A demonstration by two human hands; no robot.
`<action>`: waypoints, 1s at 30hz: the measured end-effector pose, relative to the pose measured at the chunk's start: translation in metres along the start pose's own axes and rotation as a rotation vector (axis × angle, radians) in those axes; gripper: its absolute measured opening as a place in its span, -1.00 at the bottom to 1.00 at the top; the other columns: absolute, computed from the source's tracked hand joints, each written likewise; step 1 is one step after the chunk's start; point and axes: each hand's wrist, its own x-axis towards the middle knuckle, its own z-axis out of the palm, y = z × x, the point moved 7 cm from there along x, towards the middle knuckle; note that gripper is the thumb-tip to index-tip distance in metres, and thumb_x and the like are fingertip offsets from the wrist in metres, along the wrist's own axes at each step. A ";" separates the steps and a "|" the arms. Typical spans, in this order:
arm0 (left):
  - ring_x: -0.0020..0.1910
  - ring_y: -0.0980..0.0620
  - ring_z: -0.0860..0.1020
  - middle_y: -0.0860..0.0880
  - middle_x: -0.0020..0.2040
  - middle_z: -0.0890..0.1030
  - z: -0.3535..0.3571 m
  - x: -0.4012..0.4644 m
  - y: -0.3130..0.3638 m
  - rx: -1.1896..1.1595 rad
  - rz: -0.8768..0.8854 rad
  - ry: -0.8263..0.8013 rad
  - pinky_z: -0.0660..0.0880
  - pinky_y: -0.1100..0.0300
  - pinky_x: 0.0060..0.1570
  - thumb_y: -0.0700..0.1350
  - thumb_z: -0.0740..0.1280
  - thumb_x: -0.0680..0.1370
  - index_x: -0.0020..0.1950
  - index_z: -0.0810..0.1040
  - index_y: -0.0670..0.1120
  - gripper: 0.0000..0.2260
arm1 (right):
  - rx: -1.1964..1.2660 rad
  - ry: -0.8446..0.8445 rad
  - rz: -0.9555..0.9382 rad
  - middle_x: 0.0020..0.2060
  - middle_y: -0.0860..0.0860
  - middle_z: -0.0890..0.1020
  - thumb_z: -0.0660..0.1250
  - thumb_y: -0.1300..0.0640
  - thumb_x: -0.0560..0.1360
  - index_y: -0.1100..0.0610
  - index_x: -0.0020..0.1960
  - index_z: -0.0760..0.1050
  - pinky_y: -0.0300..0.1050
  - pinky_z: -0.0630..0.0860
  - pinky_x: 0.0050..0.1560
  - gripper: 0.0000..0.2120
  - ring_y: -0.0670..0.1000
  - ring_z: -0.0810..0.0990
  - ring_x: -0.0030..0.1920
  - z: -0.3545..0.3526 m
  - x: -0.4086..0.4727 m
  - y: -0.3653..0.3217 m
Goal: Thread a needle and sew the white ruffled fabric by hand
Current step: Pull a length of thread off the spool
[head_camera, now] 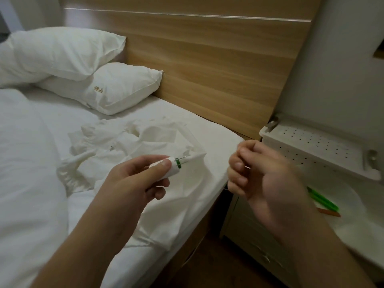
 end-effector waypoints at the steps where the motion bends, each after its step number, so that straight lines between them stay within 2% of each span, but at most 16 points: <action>1: -0.18 0.00 0.58 -0.11 -0.13 0.70 0.001 -0.001 0.001 0.019 0.009 0.002 0.49 0.15 -0.23 -0.06 0.51 0.43 0.04 0.79 -0.12 -0.76 | -0.151 0.014 -0.010 -0.33 0.06 0.48 0.17 0.24 0.69 0.22 -0.05 0.43 -0.13 0.34 -0.45 -0.84 0.01 0.36 -0.39 0.000 0.000 0.003; 3: -0.17 -0.01 0.56 -0.11 -0.14 0.69 0.002 -0.003 0.003 0.051 0.019 -0.001 0.49 0.11 -0.17 -0.04 0.53 0.42 0.05 0.80 -0.08 -0.76 | -0.527 0.004 -0.078 -0.27 -0.04 0.57 0.26 0.16 0.68 0.03 -0.01 0.50 -0.15 0.44 -0.36 -0.89 -0.06 0.46 -0.37 0.005 -0.001 0.005; 5: -0.18 -0.02 0.54 -0.11 -0.14 0.68 0.000 -0.004 0.005 0.117 0.038 0.012 0.50 0.09 -0.11 -0.01 0.54 0.44 0.05 0.80 -0.02 -0.78 | -0.904 -0.072 -0.186 -0.12 -0.18 0.60 0.32 0.02 0.64 -0.19 0.07 0.46 -0.20 0.54 -0.23 -0.89 -0.14 0.58 -0.22 0.017 -0.005 0.007; 6: -0.19 -0.01 0.53 -0.10 -0.15 0.69 -0.001 -0.004 0.006 0.167 0.057 0.021 0.52 0.08 -0.07 0.01 0.55 0.44 0.05 0.79 0.03 -0.79 | -1.049 -0.132 -0.210 -0.07 -0.23 0.59 0.34 -0.04 0.62 -0.24 0.13 0.43 -0.24 0.54 -0.22 -0.85 -0.20 0.59 -0.17 0.023 -0.007 0.011; 8: -0.25 0.06 0.52 -0.06 -0.15 0.71 -0.003 -0.005 0.009 0.231 0.083 0.038 0.53 0.09 -0.05 0.06 0.57 0.41 0.04 0.79 0.09 -0.78 | -1.236 -0.239 -0.197 -0.06 -0.24 0.61 0.34 -0.13 0.61 -0.25 0.20 0.45 -0.29 0.54 -0.20 -0.82 -0.23 0.59 -0.16 0.031 -0.011 0.021; 10: -0.30 0.17 0.54 0.00 -0.20 0.70 -0.004 -0.005 0.012 0.284 0.105 0.052 0.53 0.11 -0.06 0.06 0.58 0.41 0.03 0.78 0.12 -0.79 | -1.293 -0.275 -0.182 -0.13 -0.21 0.64 0.33 -0.15 0.62 -0.17 0.11 0.58 -0.25 0.62 -0.14 -0.87 -0.21 0.61 -0.13 0.034 -0.014 0.022; 13: -0.31 0.23 0.57 0.06 -0.22 0.71 -0.006 -0.005 0.012 0.386 0.109 0.032 0.51 0.16 -0.05 0.08 0.57 0.43 0.02 0.78 0.16 -0.82 | -1.096 -0.188 -0.212 -0.26 -0.14 0.65 0.36 -0.10 0.60 -0.09 -0.13 0.65 -0.08 0.64 -0.16 -0.82 -0.16 0.60 -0.23 0.028 -0.013 0.010; 15: -0.29 0.15 0.54 0.01 -0.16 0.72 -0.004 -0.005 0.011 0.402 0.084 -0.051 0.51 0.15 -0.04 0.10 0.56 0.43 0.05 0.78 0.15 -0.79 | -0.893 -0.072 -0.217 -0.30 -0.08 0.64 0.36 -0.09 0.56 -0.07 -0.19 0.66 0.03 0.61 -0.16 -0.80 -0.10 0.57 -0.29 0.017 -0.010 -0.001; 18: -0.25 0.03 0.48 -0.04 -0.11 0.72 0.000 -0.004 0.008 0.294 0.050 -0.161 0.50 0.12 -0.03 0.05 0.62 0.44 0.09 0.78 0.04 -0.74 | -0.782 0.079 -0.254 -0.28 -0.13 0.67 0.38 -0.08 0.53 -0.07 -0.21 0.68 -0.06 0.62 -0.04 -0.80 -0.13 0.61 -0.17 0.000 -0.004 -0.008; 20: -0.22 -0.02 0.46 -0.09 -0.11 0.68 -0.001 -0.002 0.007 0.184 0.045 -0.157 0.50 0.15 -0.08 0.03 0.53 0.44 0.08 0.78 -0.03 -0.73 | -0.675 0.140 -0.207 -0.39 -0.19 0.62 0.39 -0.02 0.56 0.03 -0.25 0.68 -0.06 0.54 0.01 -0.74 -0.16 0.56 -0.22 -0.010 0.000 -0.004; 22: -0.20 -0.04 0.46 -0.11 -0.11 0.66 -0.004 0.001 0.005 0.149 0.055 -0.120 0.50 0.16 -0.12 0.03 0.51 0.43 0.08 0.78 -0.05 -0.72 | -0.477 0.145 -0.107 -0.44 -0.15 0.52 0.36 0.04 0.59 0.11 -0.28 0.65 -0.01 0.42 -0.01 -0.70 -0.06 0.46 -0.22 -0.018 0.002 0.003; 24: -0.17 -0.05 0.48 -0.12 -0.10 0.67 -0.009 0.005 0.001 0.112 0.043 -0.089 0.51 0.18 -0.14 0.00 0.54 0.45 0.08 0.78 -0.08 -0.74 | -0.246 0.091 -0.037 -0.38 -0.01 0.47 0.34 0.09 0.57 0.13 -0.29 0.60 -0.01 0.34 -0.11 -0.72 -0.01 0.38 -0.25 -0.019 0.003 0.006; 26: -0.13 -0.04 0.50 -0.14 -0.07 0.67 -0.011 0.006 0.000 0.046 0.024 -0.079 0.52 0.17 -0.15 -0.05 0.58 0.46 0.08 0.78 -0.11 -0.76 | -0.005 0.042 0.018 -0.24 0.06 0.58 0.33 0.09 0.51 0.14 -0.29 0.54 -0.03 0.30 -0.12 -0.77 -0.01 0.38 -0.24 -0.016 0.003 0.006; 28: -0.14 -0.04 0.53 -0.14 -0.07 0.69 -0.013 0.007 -0.001 0.095 0.031 -0.054 0.54 0.12 -0.08 -0.03 0.61 0.43 0.06 0.79 -0.07 -0.75 | 0.190 -0.005 0.056 -0.01 0.10 0.70 0.26 0.11 0.56 0.13 -0.26 0.44 -0.05 0.29 -0.08 -0.77 -0.01 0.41 -0.19 -0.015 0.004 0.006; 29: -0.15 -0.03 0.54 -0.14 -0.08 0.70 -0.014 0.007 -0.001 0.147 0.036 -0.034 0.56 0.08 -0.03 0.00 0.65 0.39 0.05 0.79 -0.03 -0.74 | 0.253 -0.027 0.064 0.03 0.11 0.71 0.22 0.12 0.60 0.13 -0.25 0.40 -0.05 0.29 -0.07 -0.76 0.01 0.43 -0.16 -0.015 0.004 0.006; 30: -0.16 -0.02 0.55 -0.14 -0.08 0.71 -0.015 0.007 -0.002 0.196 0.037 -0.014 0.57 0.03 0.02 0.03 0.68 0.36 0.03 0.80 0.01 -0.72 | 0.296 -0.042 0.067 -0.01 0.11 0.71 0.19 0.12 0.62 0.12 -0.24 0.38 -0.05 0.30 -0.06 -0.74 0.03 0.46 -0.14 -0.014 0.005 0.006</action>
